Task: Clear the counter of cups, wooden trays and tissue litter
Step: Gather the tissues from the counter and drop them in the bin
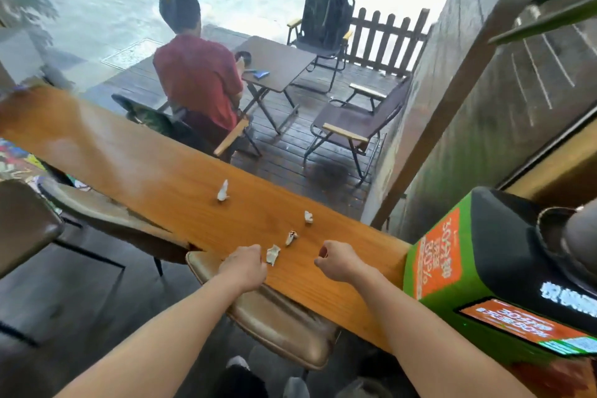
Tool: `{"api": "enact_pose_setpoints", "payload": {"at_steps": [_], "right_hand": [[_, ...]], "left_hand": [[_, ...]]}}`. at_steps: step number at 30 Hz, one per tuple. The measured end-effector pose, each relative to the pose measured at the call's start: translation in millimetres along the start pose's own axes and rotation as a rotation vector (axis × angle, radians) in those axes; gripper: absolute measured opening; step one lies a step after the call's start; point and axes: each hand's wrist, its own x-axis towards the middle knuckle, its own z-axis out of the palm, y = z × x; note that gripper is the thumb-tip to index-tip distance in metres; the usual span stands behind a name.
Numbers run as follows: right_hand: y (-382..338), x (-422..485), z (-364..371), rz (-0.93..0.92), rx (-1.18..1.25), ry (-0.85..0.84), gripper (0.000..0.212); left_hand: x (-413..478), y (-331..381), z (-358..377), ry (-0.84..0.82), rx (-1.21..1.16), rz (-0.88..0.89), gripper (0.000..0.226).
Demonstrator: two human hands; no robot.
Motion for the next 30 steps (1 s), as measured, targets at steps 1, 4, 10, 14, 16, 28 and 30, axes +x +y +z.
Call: {"api": "enact_pose_setpoints", "payload": {"at_steps": [1, 4, 10, 14, 16, 28, 30], "right_hand": [[-2, 9, 1, 0.005, 0.001, -0.006, 0.015], [-8, 35, 5, 0.052, 0.035, 0.005, 0.012], [-22, 73, 20, 0.184, 0.119, -0.013, 0.011], [-24, 94, 35, 0.221, 0.152, -0.014, 0.015], [-24, 104, 44, 0.223, 0.161, -0.017, 0.02], [-17, 158, 87, 0.121, 0.124, 0.187, 0.051], [-16, 162, 90, 0.081, 0.087, 0.201, 0.044]], "left_hand": [[10, -3, 0, -0.013, 0.002, -0.001, 0.016], [36, -13, 4, -0.071, 0.015, 0.019, 0.013], [83, -30, 15, -0.218, 0.09, 0.109, 0.009], [108, -28, 21, -0.271, 0.112, 0.141, 0.017], [118, -26, 28, -0.288, 0.113, 0.144, 0.022], [155, -20, 78, -0.014, 0.066, 0.082, 0.037], [158, -21, 83, 0.007, 0.052, 0.1, 0.025]]}}
